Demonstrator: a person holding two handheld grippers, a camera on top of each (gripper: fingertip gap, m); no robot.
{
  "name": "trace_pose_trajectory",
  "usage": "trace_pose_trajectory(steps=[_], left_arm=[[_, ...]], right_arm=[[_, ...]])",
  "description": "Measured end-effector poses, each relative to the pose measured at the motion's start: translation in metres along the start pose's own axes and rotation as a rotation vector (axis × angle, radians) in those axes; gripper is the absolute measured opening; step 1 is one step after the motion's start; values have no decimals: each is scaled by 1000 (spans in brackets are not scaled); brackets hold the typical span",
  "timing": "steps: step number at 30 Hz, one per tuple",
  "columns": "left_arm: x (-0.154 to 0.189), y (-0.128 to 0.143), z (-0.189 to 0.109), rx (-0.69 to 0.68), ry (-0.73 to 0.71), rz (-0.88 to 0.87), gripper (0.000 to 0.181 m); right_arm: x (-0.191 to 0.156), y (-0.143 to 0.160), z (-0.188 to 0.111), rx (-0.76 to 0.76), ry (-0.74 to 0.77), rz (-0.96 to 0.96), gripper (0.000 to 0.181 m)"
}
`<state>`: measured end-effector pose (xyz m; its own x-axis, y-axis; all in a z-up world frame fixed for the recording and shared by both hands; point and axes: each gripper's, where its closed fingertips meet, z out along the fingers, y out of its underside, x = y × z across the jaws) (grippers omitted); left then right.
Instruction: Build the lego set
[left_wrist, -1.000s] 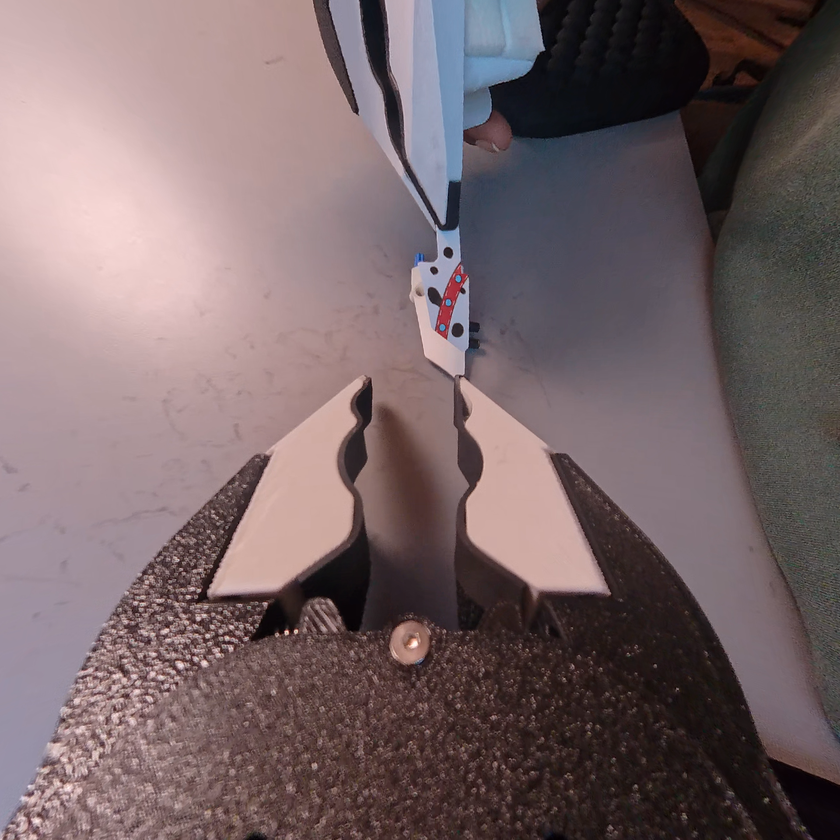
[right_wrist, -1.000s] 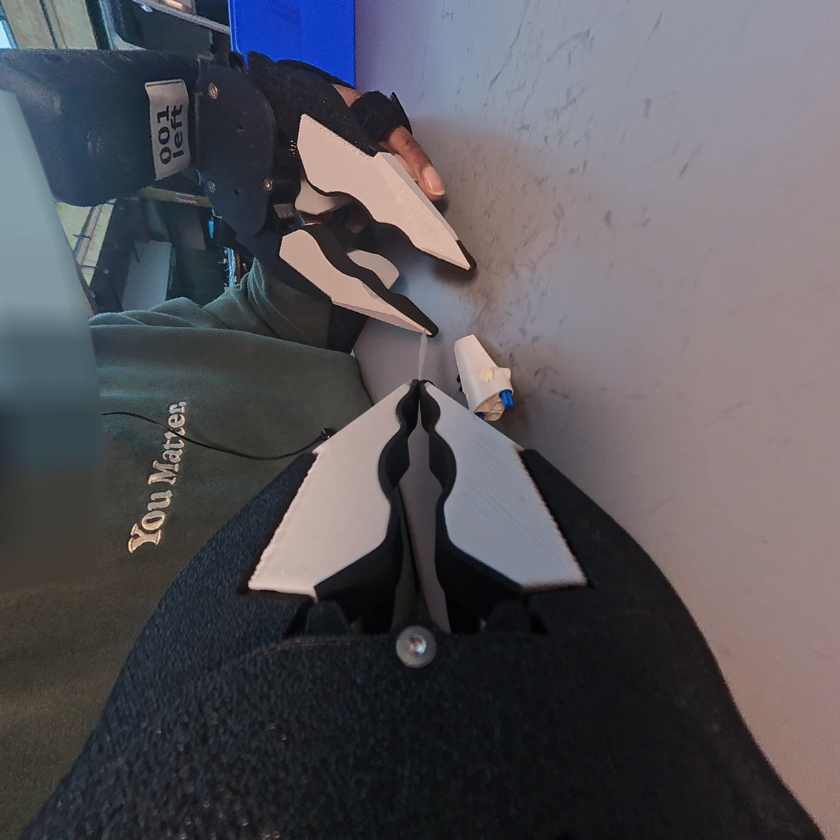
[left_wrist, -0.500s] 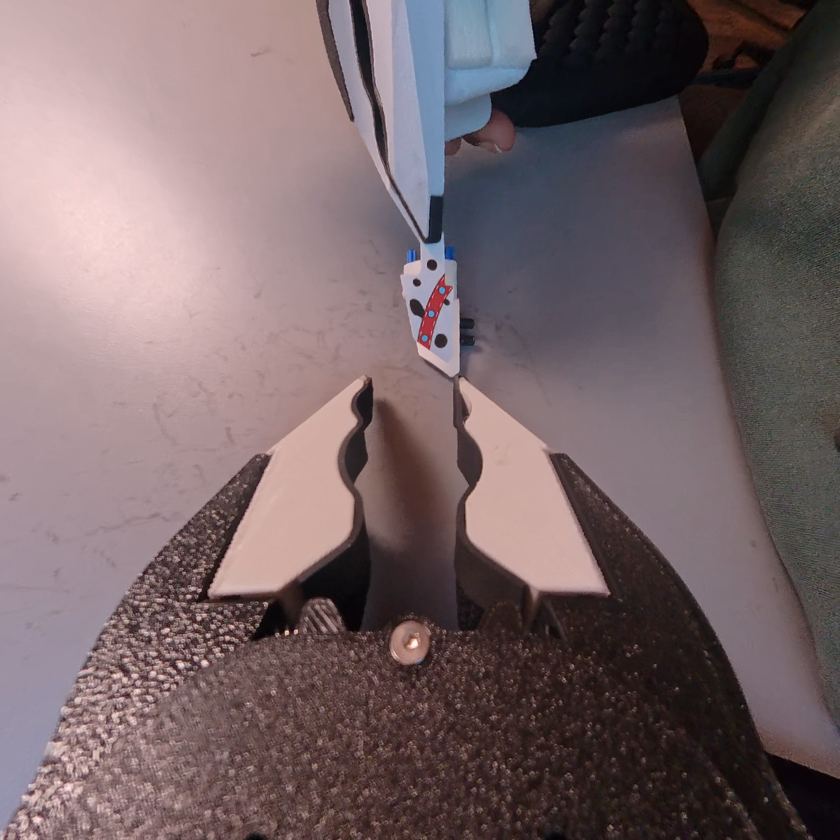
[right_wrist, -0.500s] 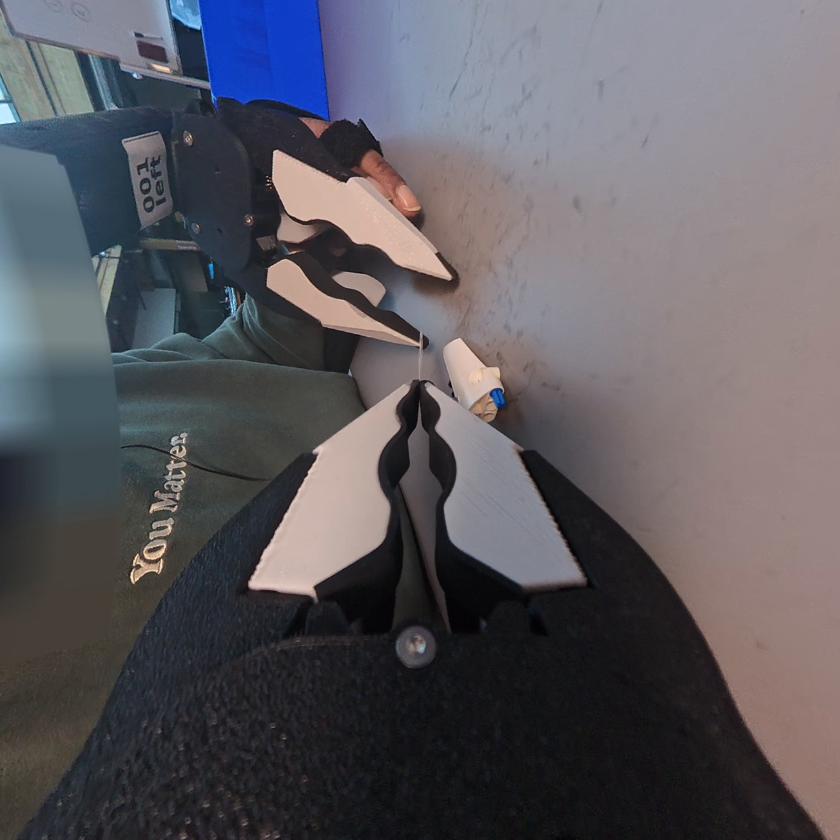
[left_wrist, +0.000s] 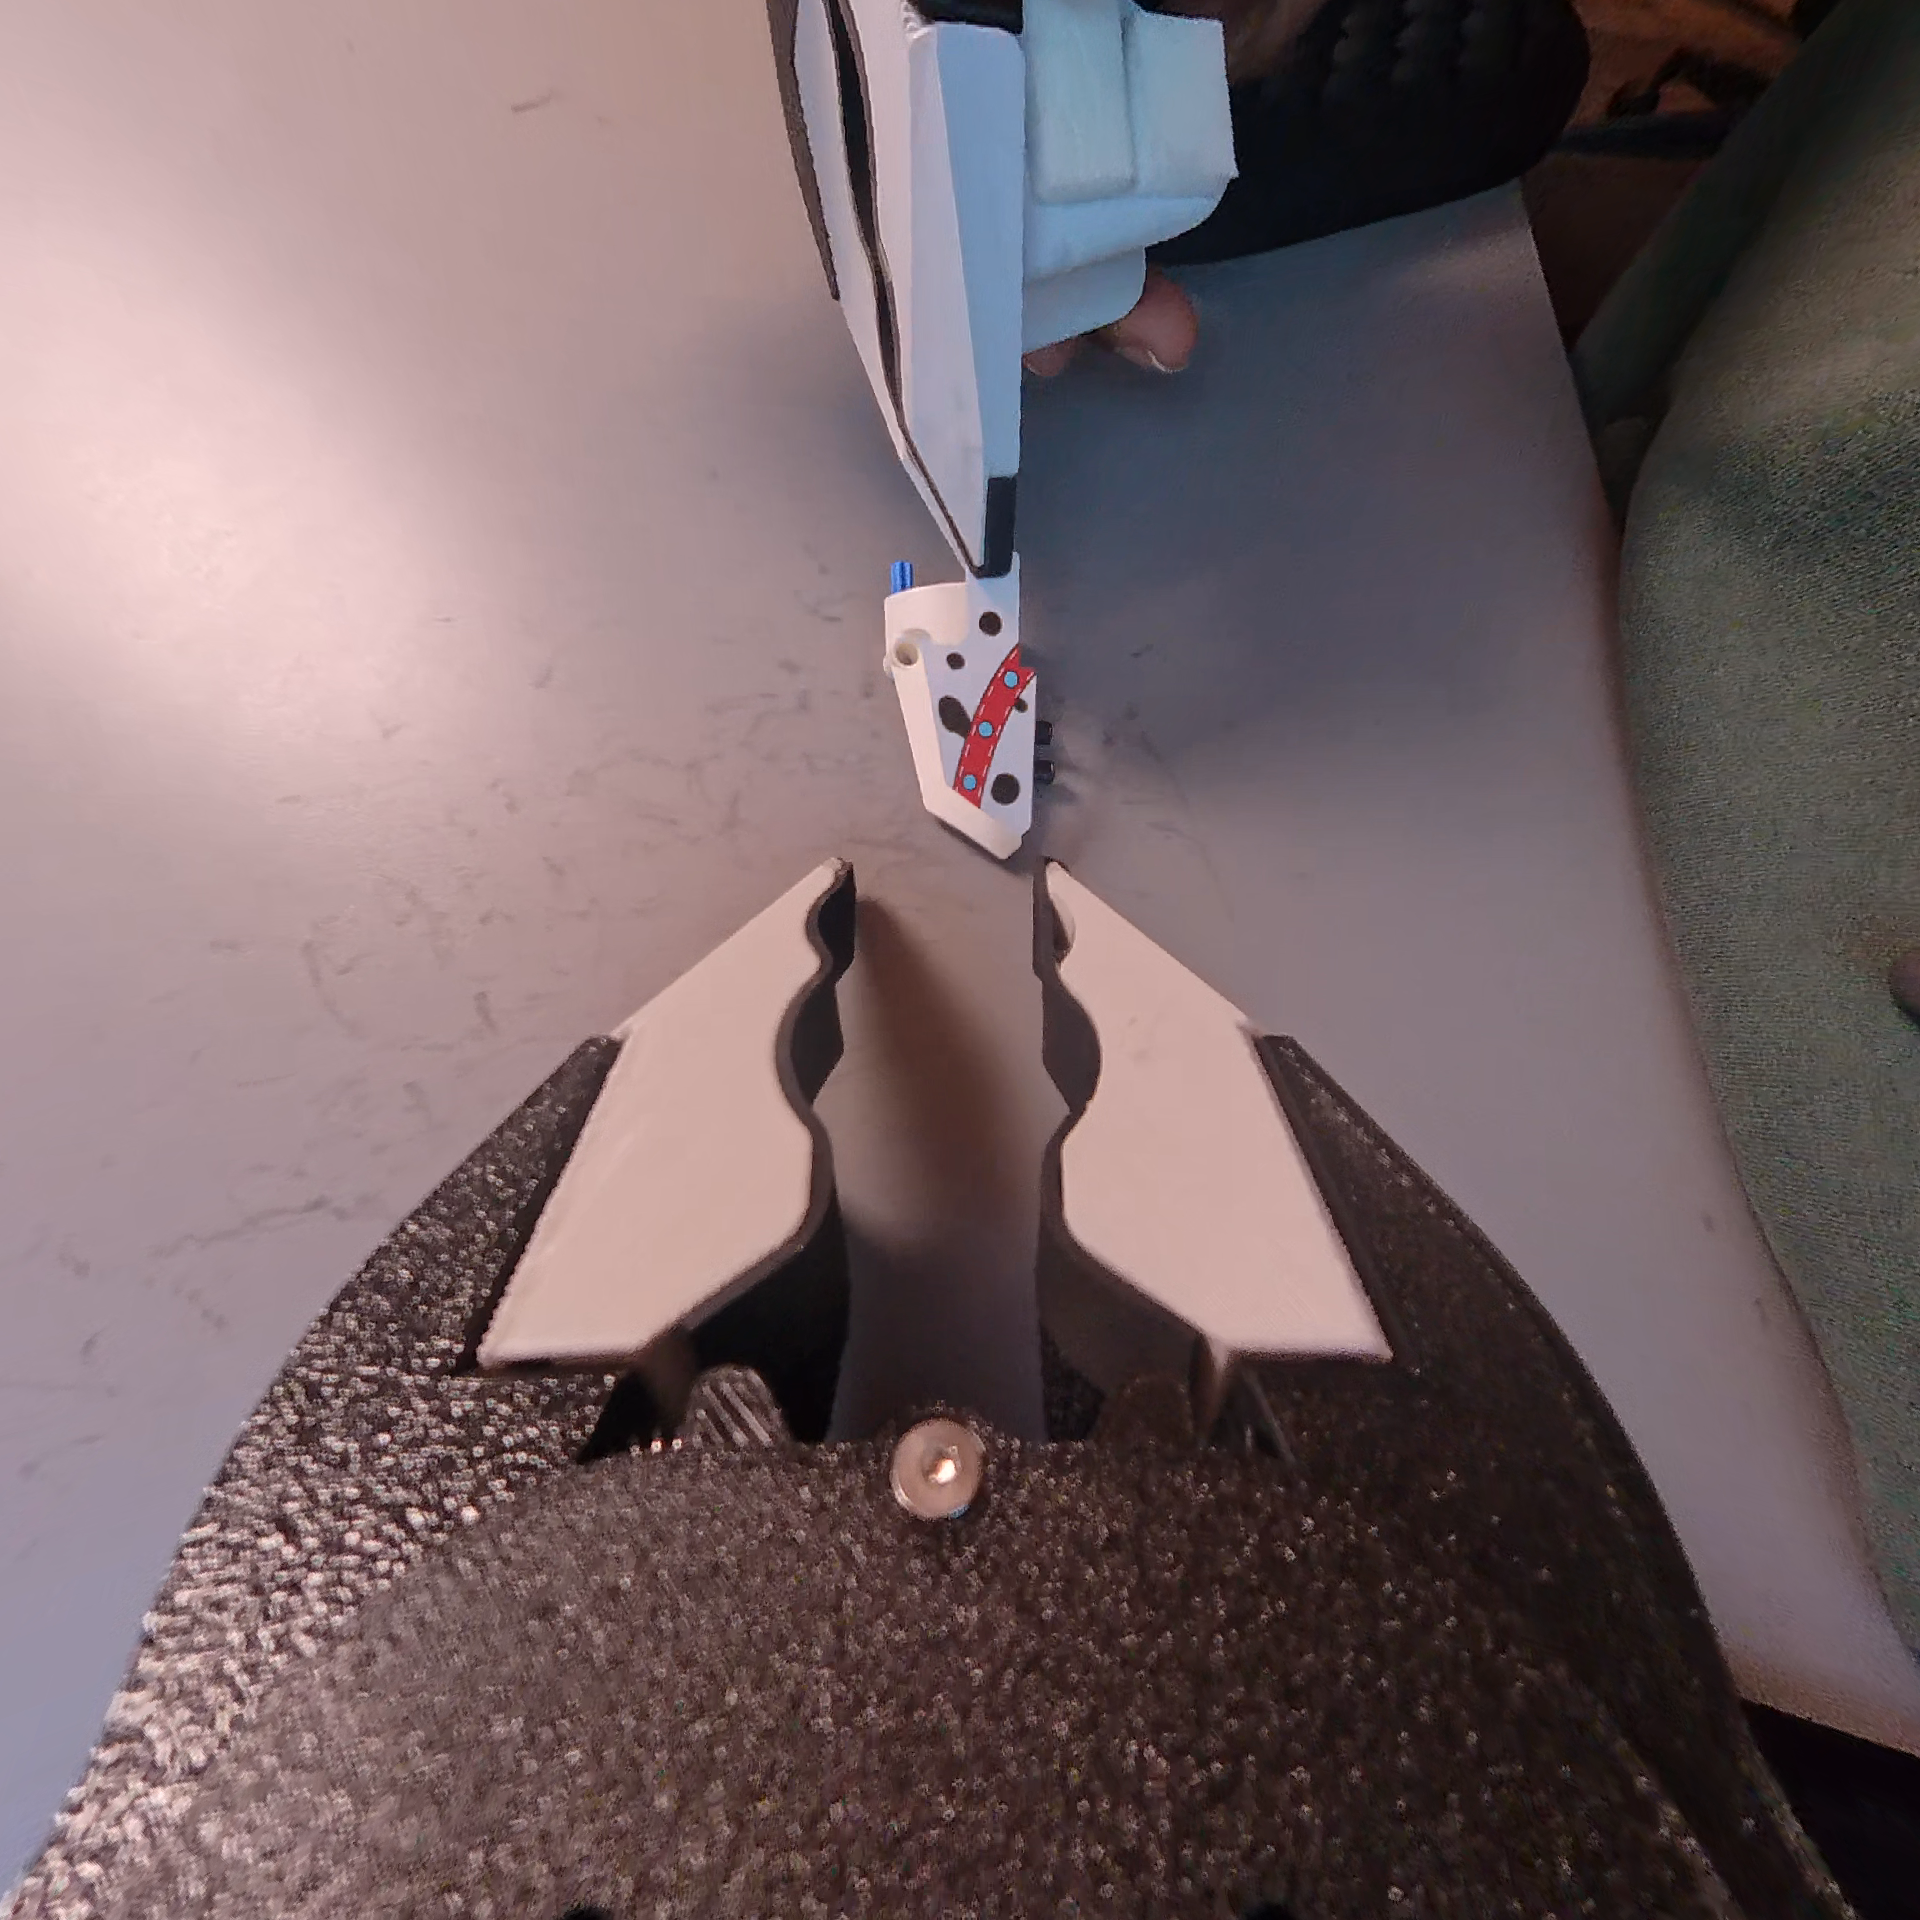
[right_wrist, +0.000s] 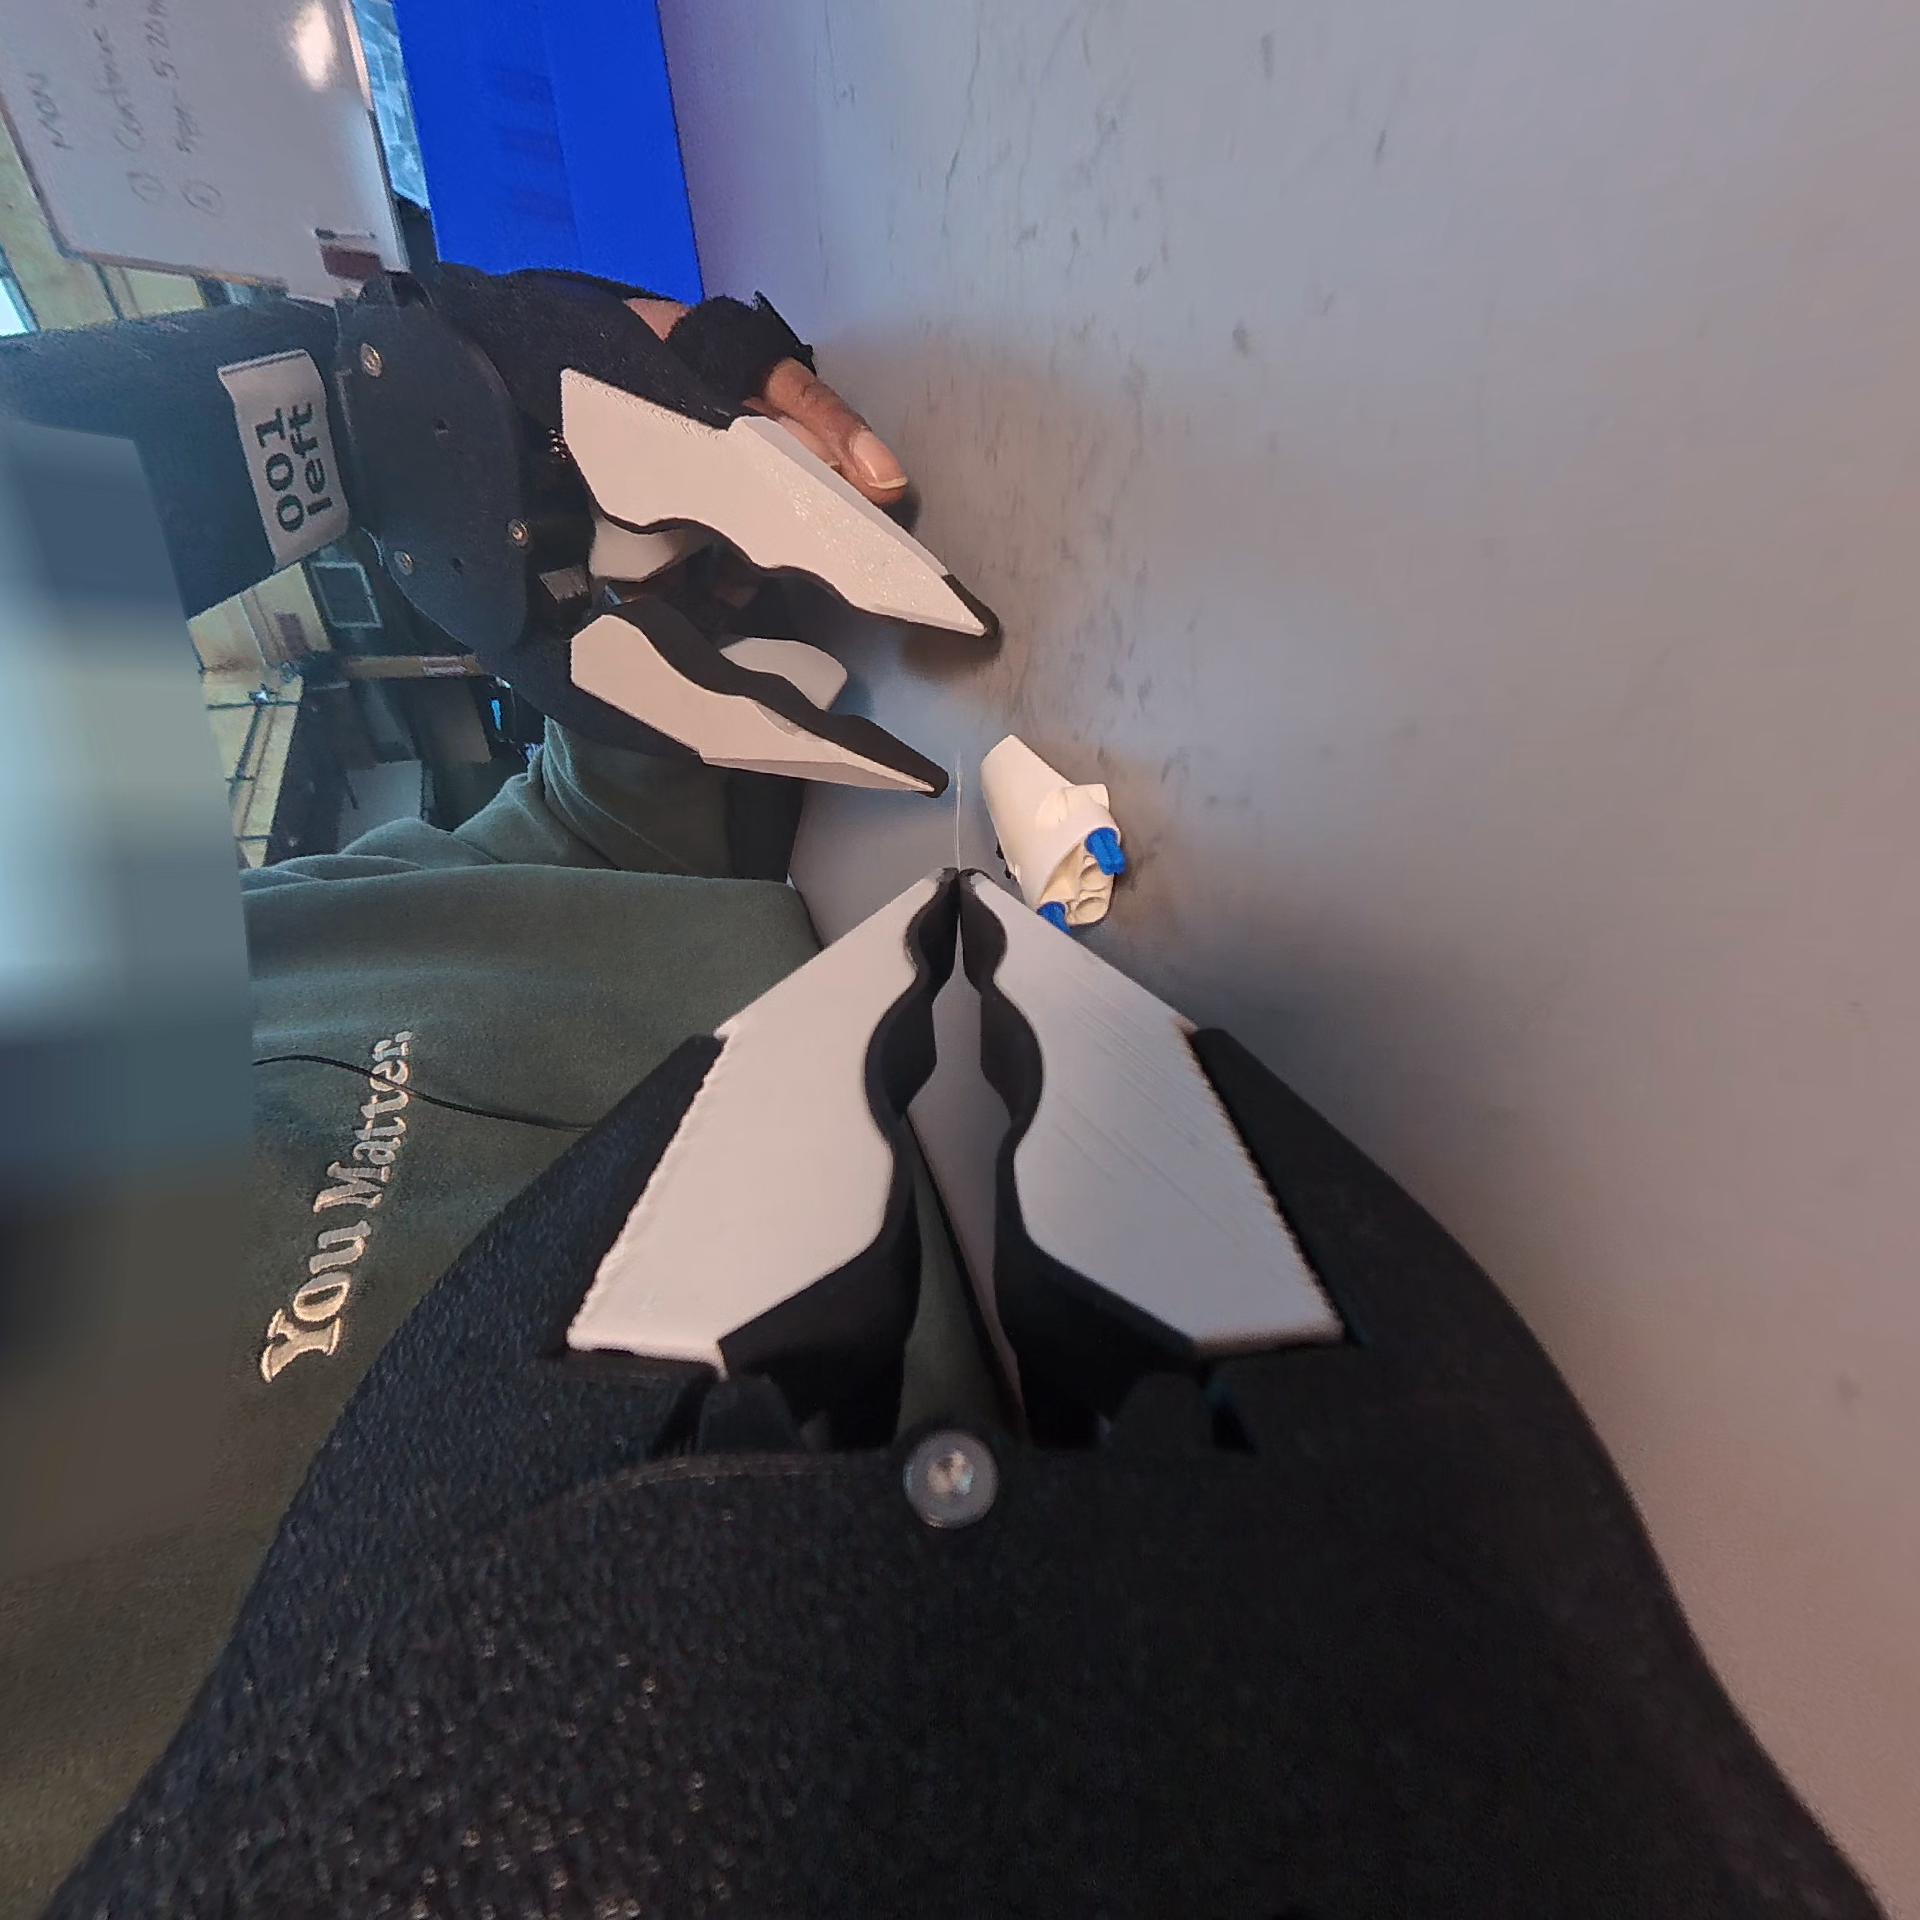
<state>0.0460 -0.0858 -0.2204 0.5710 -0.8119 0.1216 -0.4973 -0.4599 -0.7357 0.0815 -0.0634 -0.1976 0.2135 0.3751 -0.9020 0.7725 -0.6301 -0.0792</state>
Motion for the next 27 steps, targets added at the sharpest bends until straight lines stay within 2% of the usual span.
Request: trace_pose_trajectory(steps=[27], left_arm=[[4, 1, 4, -17, 6, 19, 32]], right_arm=[[7, -1, 1, 35, 1, 22, 0]])
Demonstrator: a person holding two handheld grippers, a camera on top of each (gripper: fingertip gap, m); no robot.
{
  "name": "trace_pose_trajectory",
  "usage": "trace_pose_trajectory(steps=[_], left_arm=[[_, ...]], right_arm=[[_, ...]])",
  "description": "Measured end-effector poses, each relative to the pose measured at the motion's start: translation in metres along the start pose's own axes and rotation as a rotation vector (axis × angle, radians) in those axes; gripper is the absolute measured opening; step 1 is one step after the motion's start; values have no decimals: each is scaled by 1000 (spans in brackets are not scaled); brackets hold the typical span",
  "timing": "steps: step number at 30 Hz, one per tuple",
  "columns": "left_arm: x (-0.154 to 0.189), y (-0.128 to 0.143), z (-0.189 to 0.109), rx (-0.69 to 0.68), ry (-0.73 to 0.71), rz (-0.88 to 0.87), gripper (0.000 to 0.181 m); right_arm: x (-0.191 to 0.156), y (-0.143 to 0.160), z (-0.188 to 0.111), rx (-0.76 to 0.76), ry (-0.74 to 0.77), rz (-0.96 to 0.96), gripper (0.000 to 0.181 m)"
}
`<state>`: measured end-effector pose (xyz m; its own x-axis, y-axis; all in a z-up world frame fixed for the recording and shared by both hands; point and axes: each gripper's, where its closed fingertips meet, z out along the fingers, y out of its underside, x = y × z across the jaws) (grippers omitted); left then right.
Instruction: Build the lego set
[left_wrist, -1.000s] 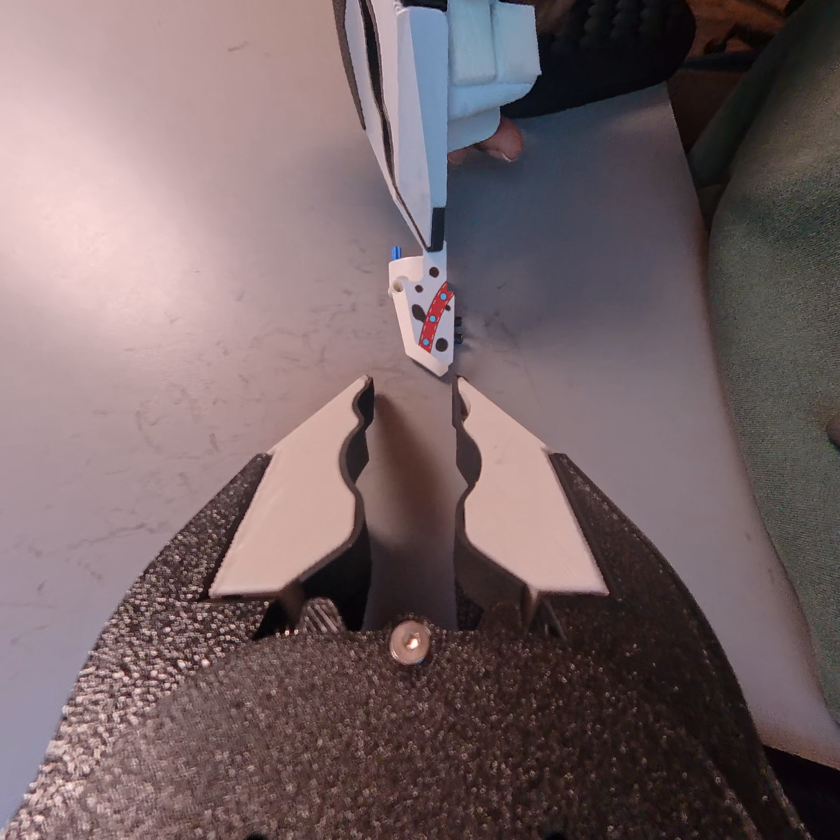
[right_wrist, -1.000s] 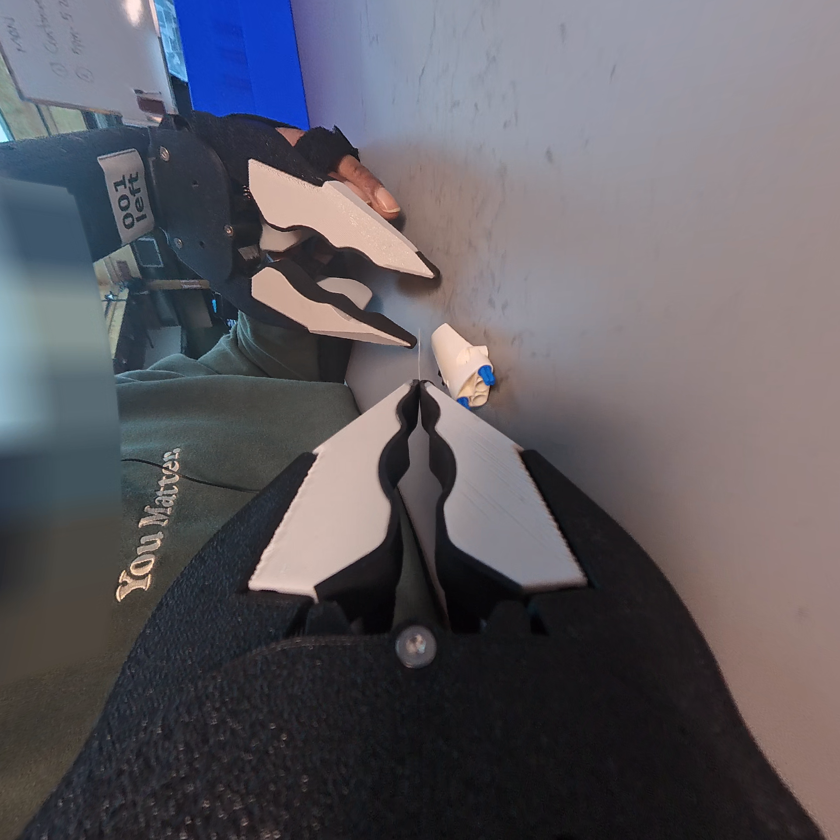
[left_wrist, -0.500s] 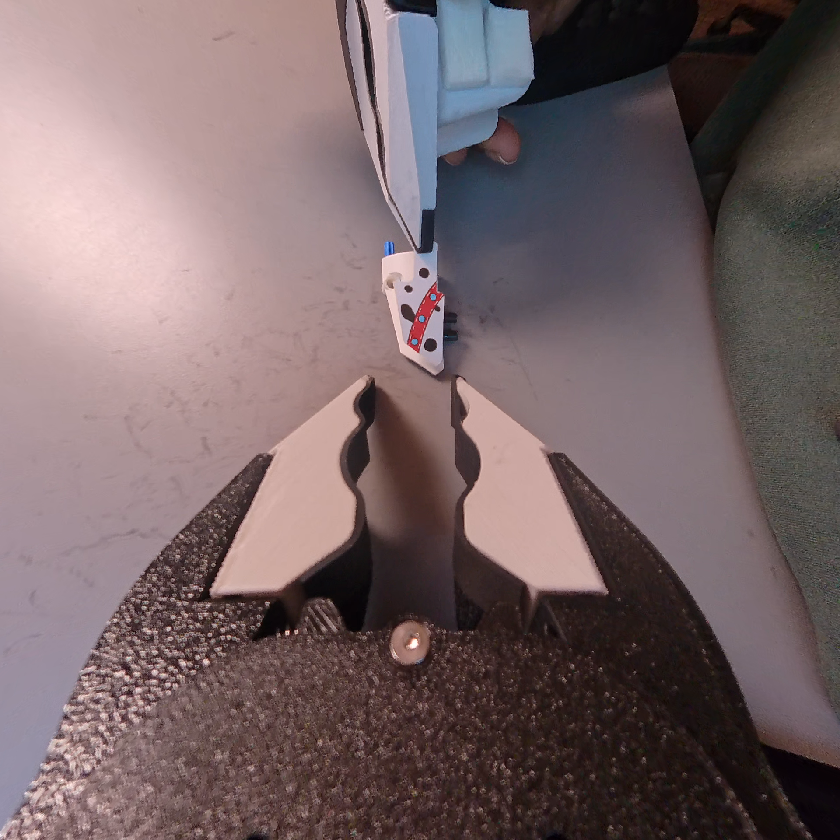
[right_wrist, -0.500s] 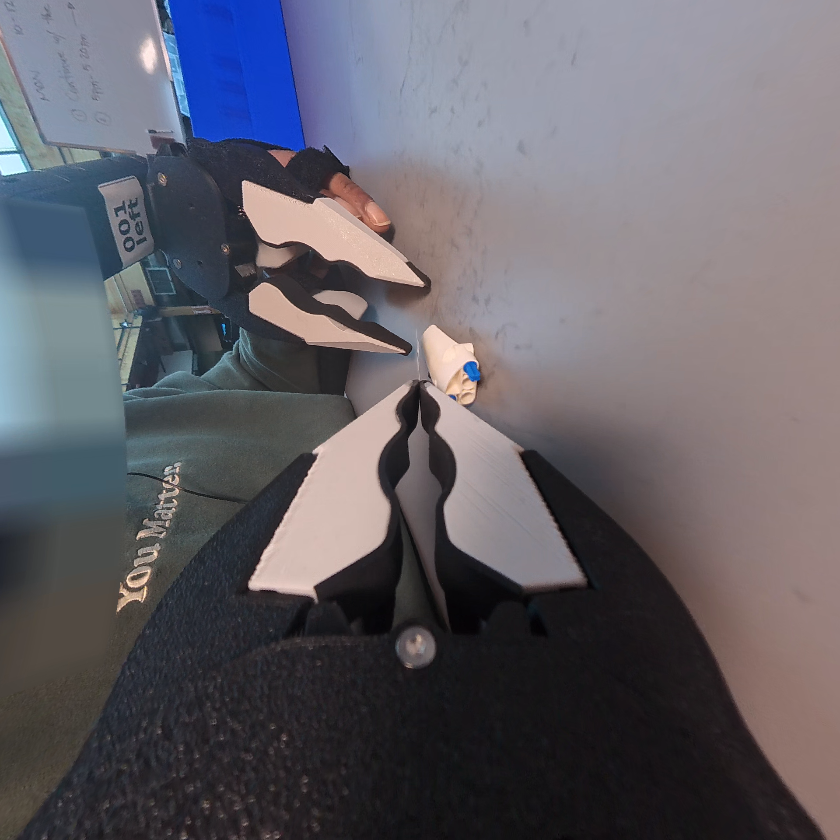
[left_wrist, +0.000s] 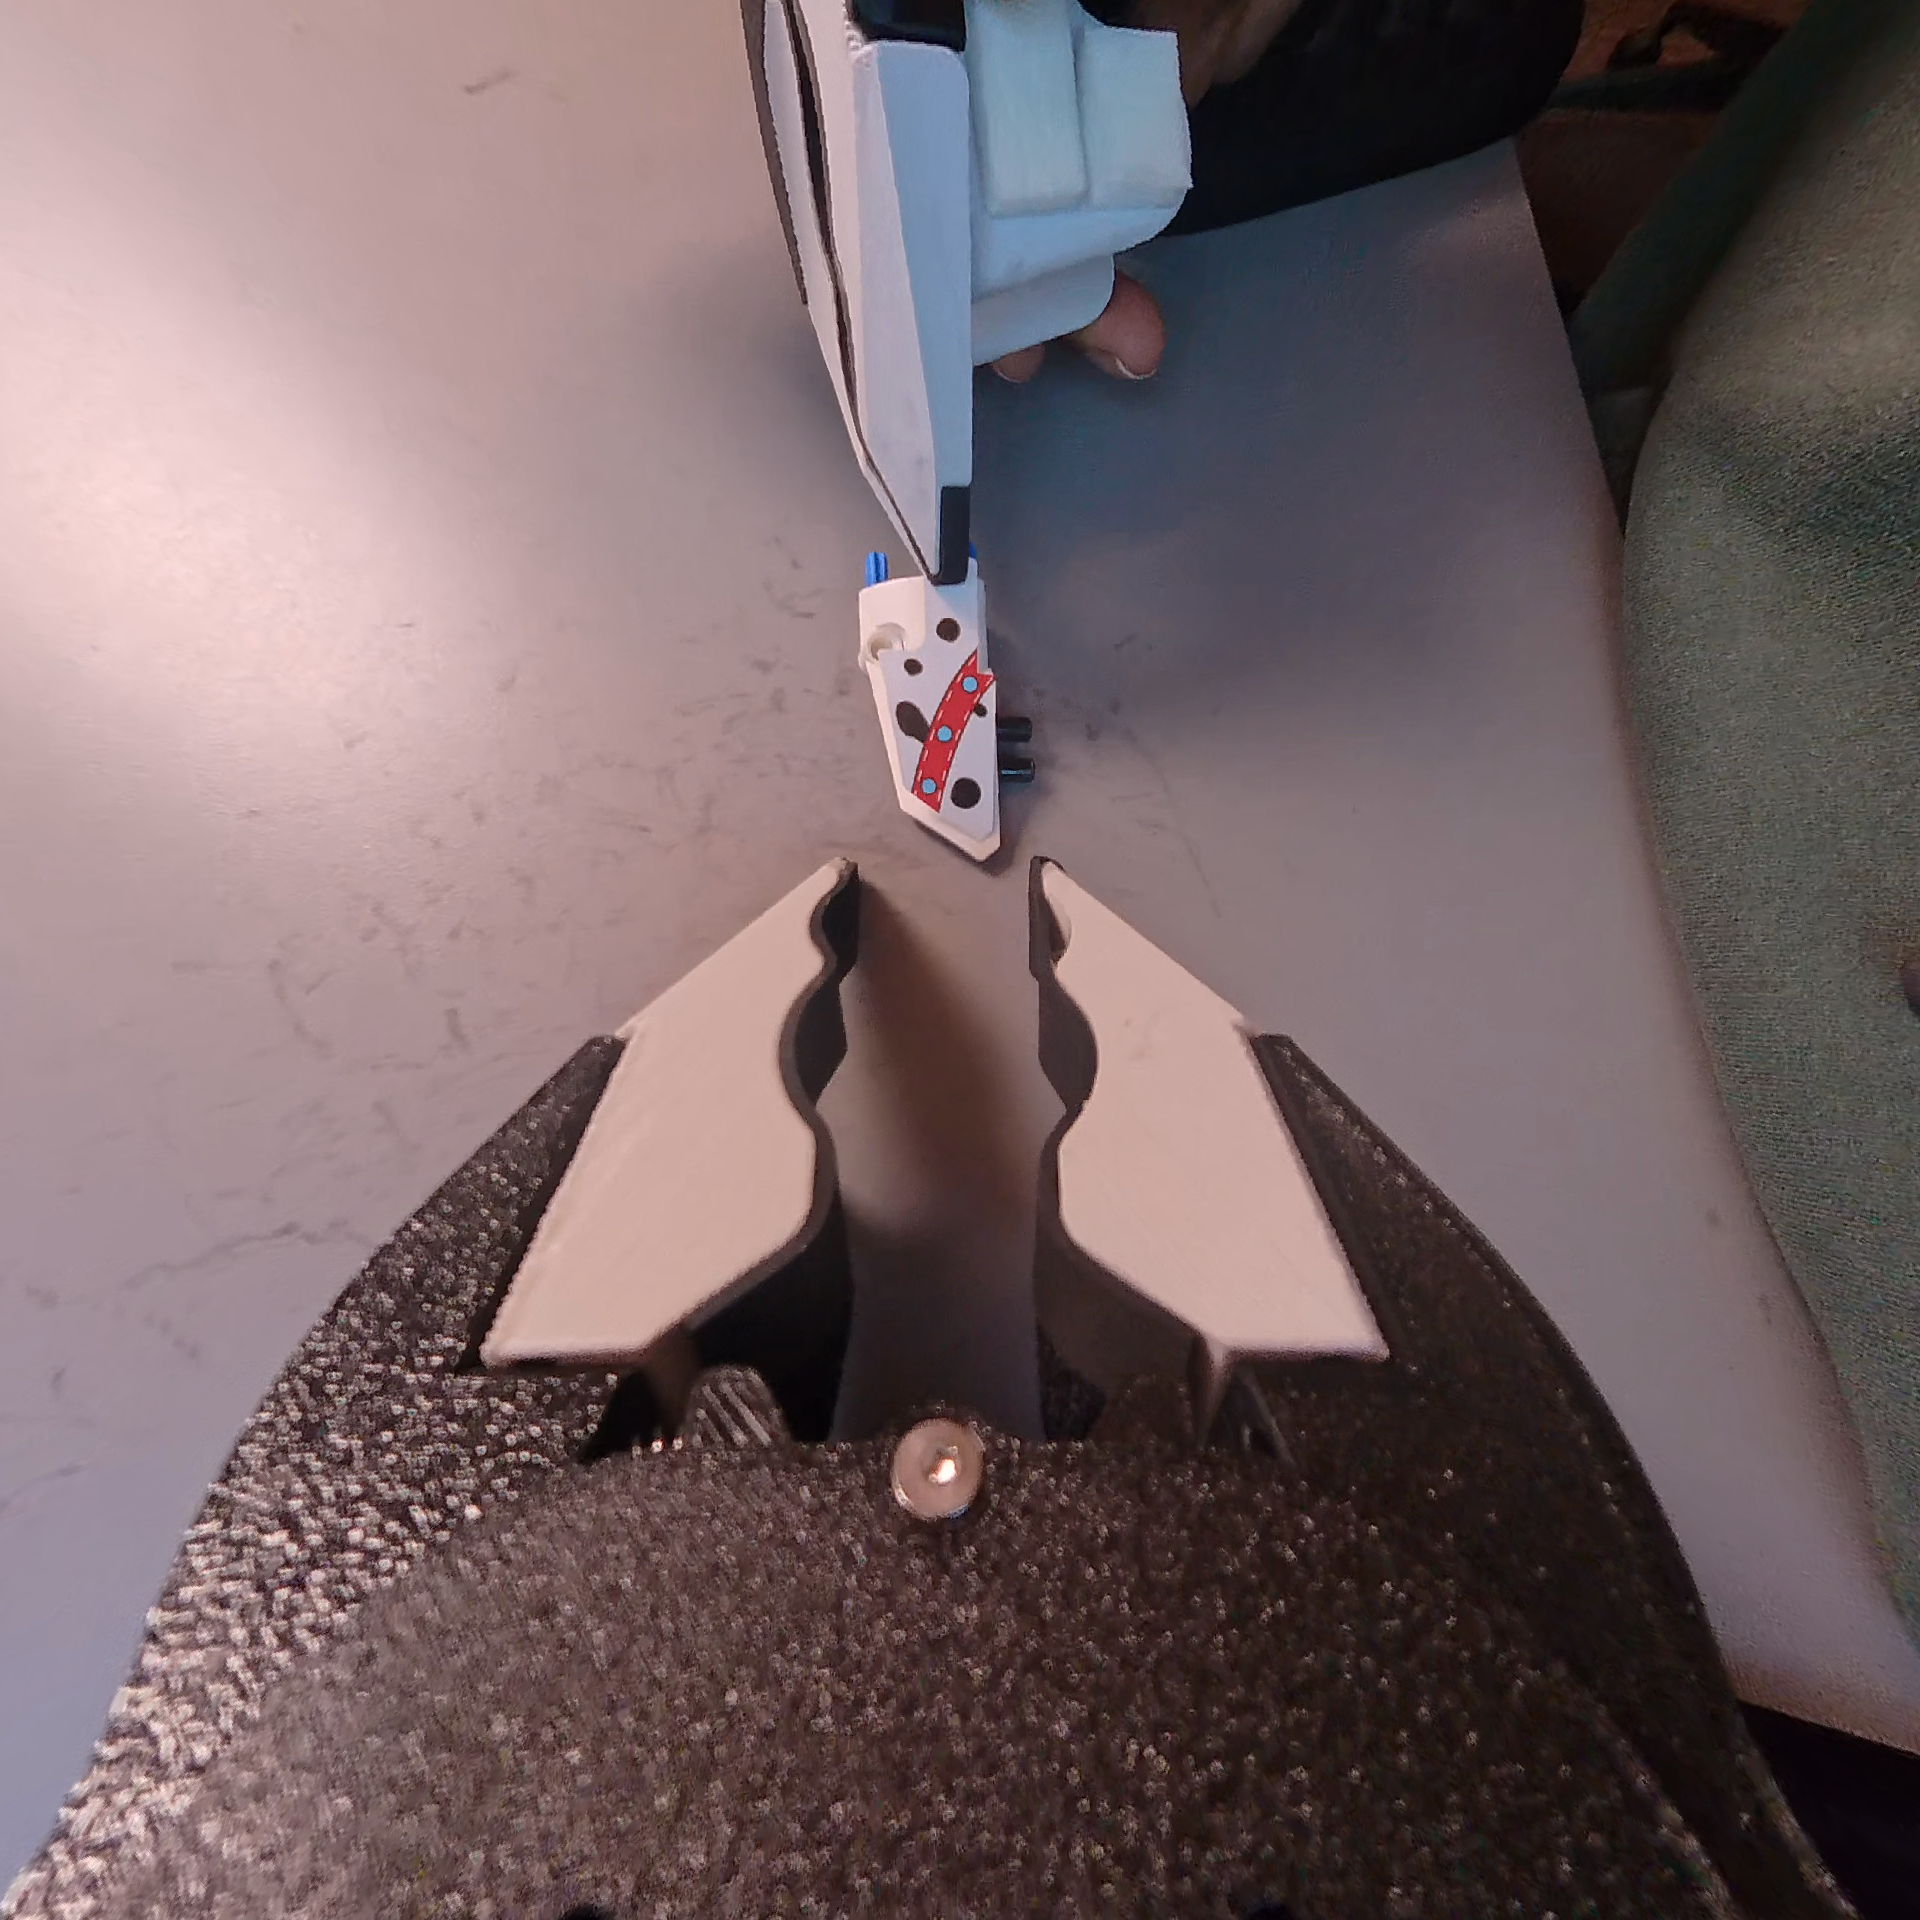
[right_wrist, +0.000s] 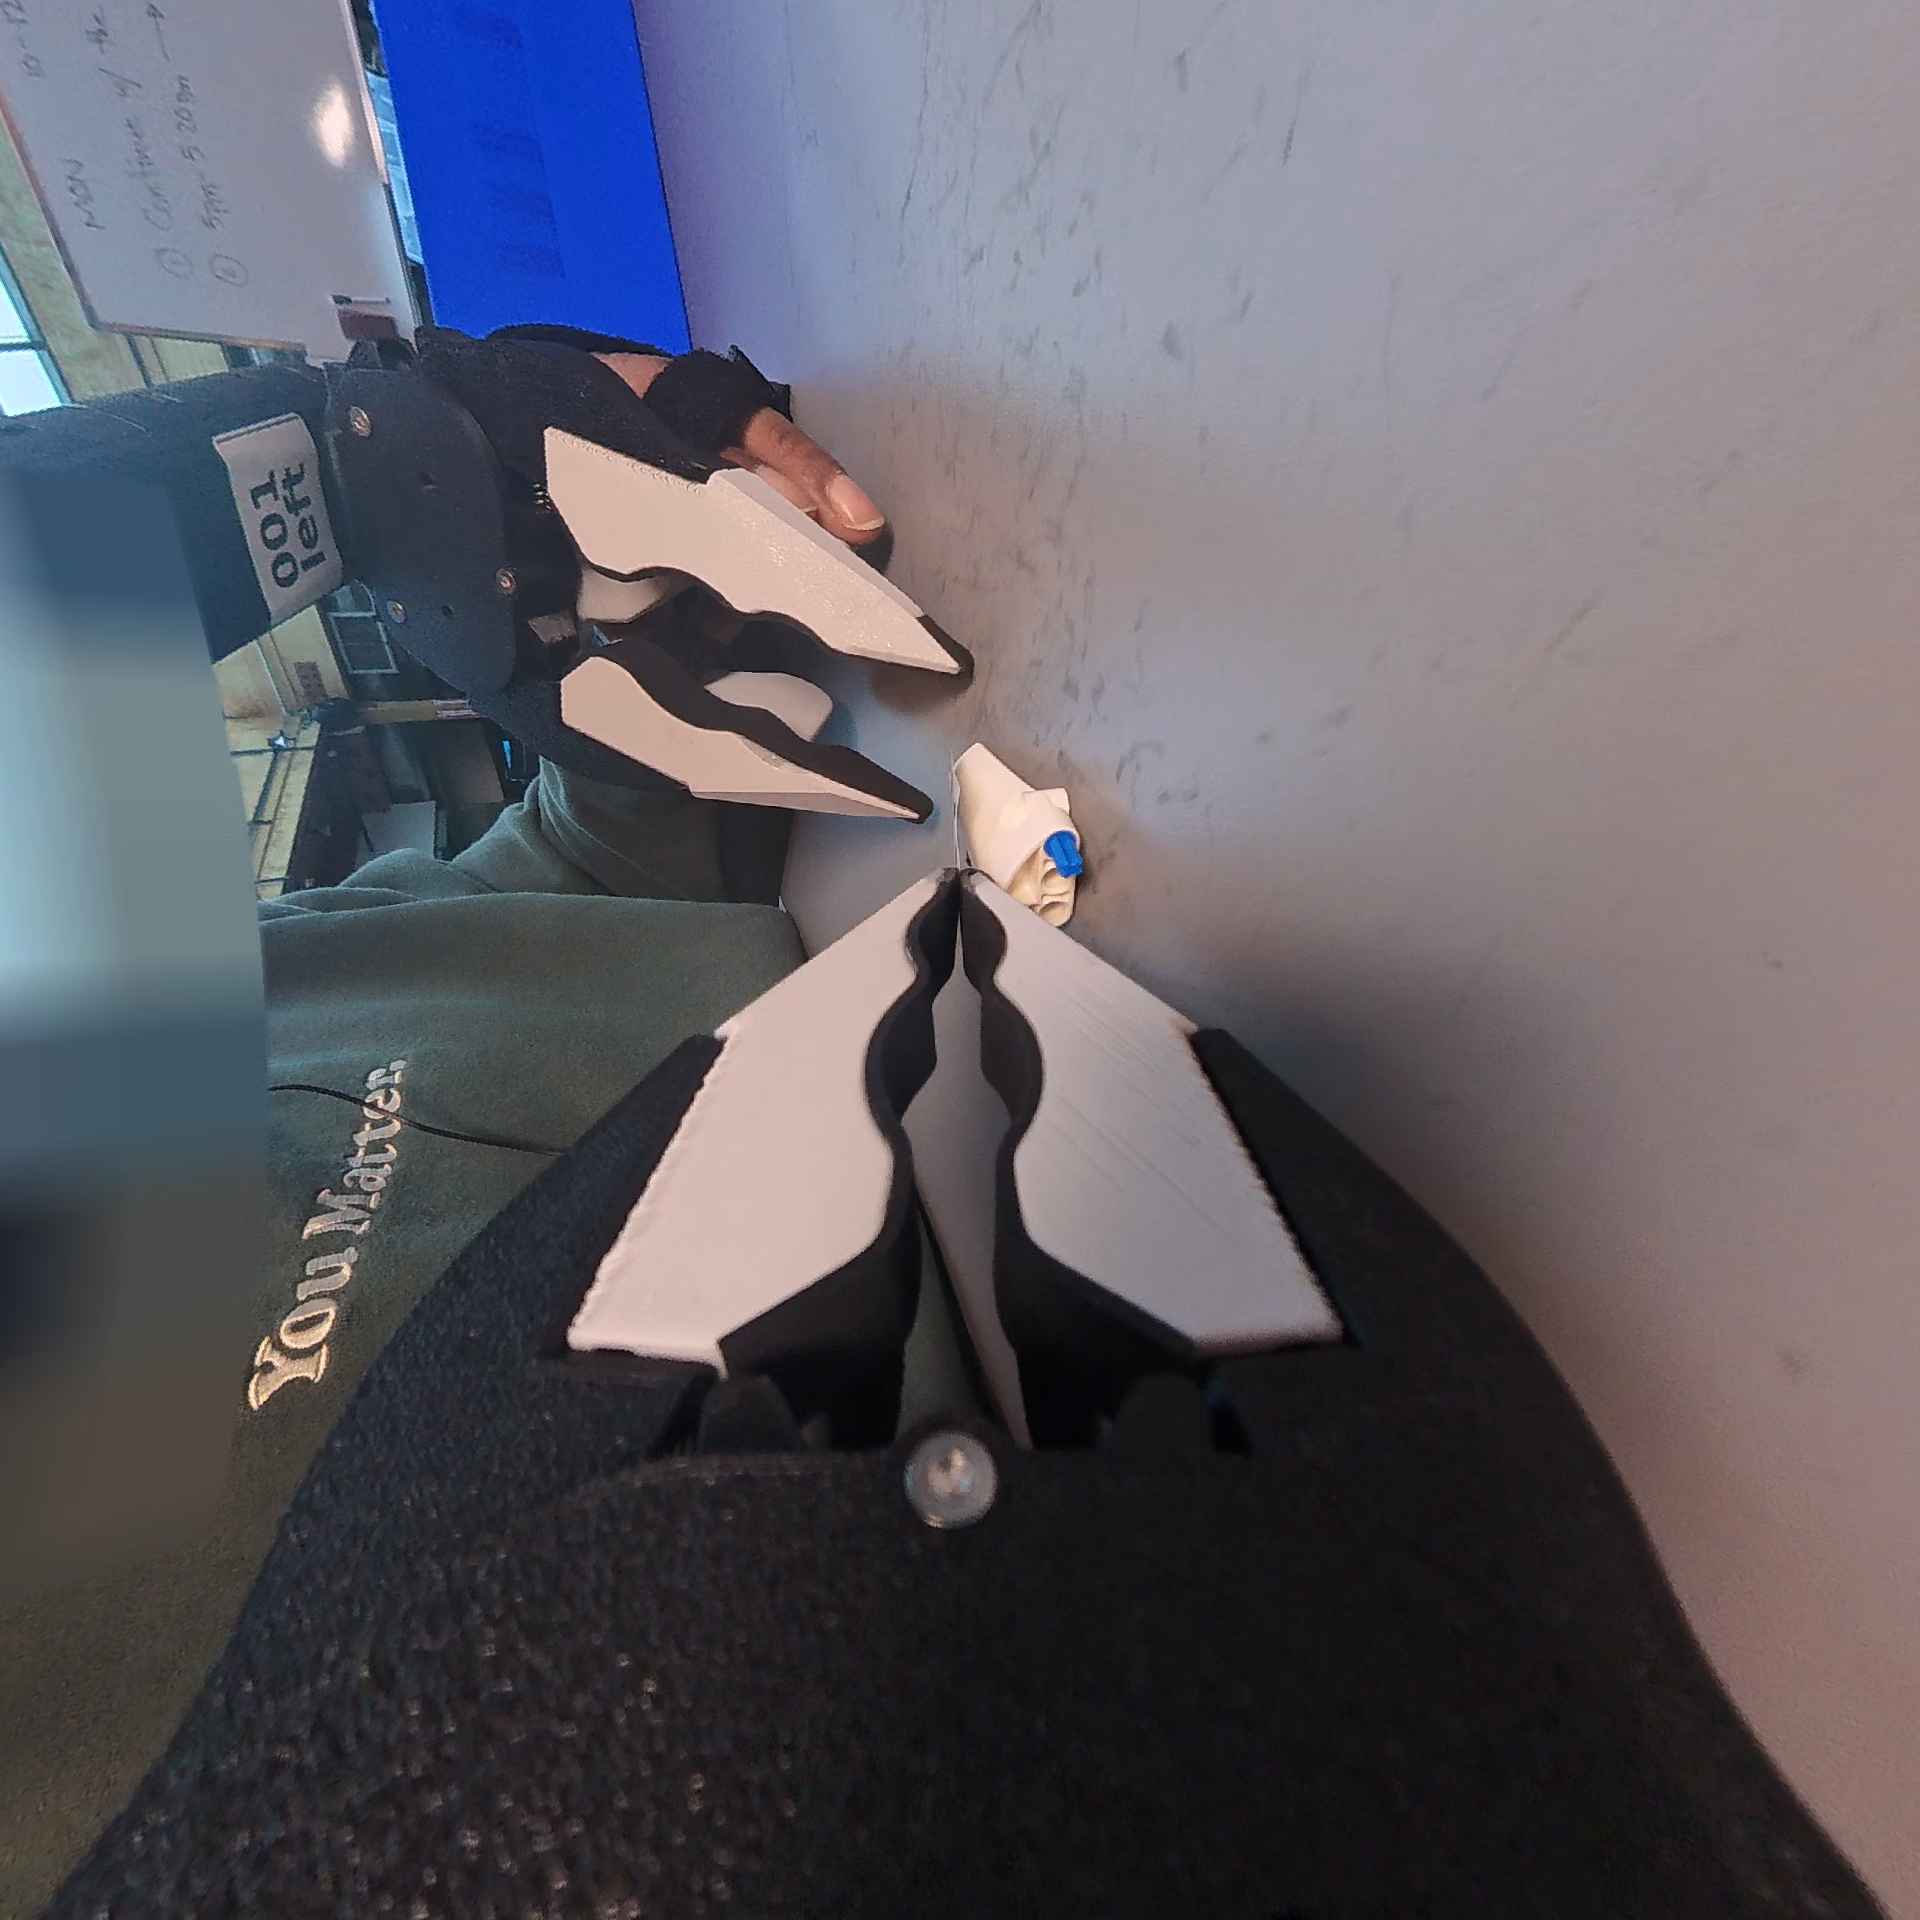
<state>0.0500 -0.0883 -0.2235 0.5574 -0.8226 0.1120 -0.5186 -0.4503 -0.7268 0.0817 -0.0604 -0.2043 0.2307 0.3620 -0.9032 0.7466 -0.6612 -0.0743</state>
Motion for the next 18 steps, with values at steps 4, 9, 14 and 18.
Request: trace_pose_trajectory(steps=[4, 9, 14, 18], left_arm=[[0, 0, 0, 0, 0, 1, 31], [2, -1, 1, 2, 9, 6, 30], [4, -1, 1, 1, 16, 9, 29], [5, -1, 2, -1, 21, 11, 29]], right_arm=[[1, 0, 0, 0, 2, 0, 0], [1, 1, 0, -2, 2, -3, 0], [0, 1, 1, -1, -1, -3, 0], [1, 1, 0, 0, 1, -4, 0]])
